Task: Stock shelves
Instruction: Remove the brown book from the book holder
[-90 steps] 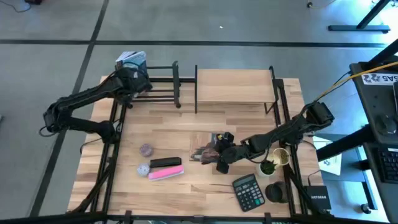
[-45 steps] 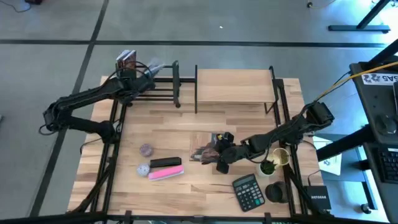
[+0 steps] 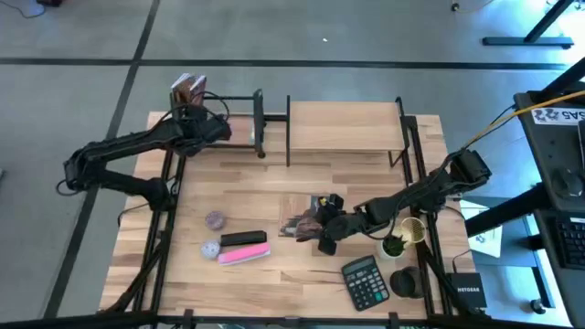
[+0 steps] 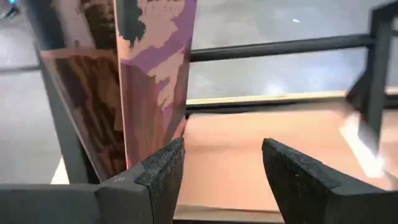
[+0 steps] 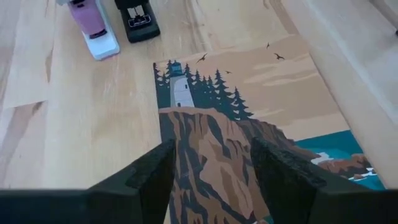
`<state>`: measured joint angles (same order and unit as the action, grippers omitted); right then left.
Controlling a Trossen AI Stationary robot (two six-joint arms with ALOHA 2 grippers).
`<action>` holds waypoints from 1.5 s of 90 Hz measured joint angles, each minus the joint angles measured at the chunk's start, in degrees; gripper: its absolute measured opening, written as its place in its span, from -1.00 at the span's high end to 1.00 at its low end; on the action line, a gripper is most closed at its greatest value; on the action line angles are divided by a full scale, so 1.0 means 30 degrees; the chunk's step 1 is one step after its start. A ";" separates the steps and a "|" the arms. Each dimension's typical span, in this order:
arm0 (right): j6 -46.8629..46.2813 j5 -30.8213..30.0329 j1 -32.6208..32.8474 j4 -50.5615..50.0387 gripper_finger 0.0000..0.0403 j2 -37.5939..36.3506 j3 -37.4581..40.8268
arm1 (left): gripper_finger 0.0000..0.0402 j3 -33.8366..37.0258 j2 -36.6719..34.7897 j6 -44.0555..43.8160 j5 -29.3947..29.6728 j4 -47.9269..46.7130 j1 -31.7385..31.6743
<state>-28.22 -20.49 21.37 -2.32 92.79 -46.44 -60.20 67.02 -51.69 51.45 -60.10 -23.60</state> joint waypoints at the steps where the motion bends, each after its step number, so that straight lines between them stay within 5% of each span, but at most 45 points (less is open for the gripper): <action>1: 0.0005 0.0000 0.0000 0.0018 0.03 0.0000 0.0000 | 0.01 0.0000 0.0000 0.0095 -0.0036 0.0001 0.0023; 25: 0.0113 0.0009 0.0000 0.0693 0.03 0.0000 -0.0007 | 0.01 0.0007 0.0000 0.5517 -0.2990 0.0630 0.1057; 67: 0.0221 0.0051 0.0000 0.0782 0.03 0.0000 -0.0007 | 0.05 0.0007 0.0284 1.1489 -0.4103 0.1478 0.2681; 105: 0.0229 0.0270 0.0000 0.0763 0.03 -0.0007 -0.0007 | 0.29 0.0013 0.4717 2.2704 -0.7567 0.3506 -0.0348; 135: 0.0667 0.0247 -0.0418 0.0809 0.03 -0.0007 -0.0007 | 0.30 0.0029 0.6004 2.5822 -0.9630 0.3480 -0.2902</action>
<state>-26.21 -19.75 20.11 0.11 92.77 -46.46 -60.12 85.04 25.77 22.56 -49.66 -32.31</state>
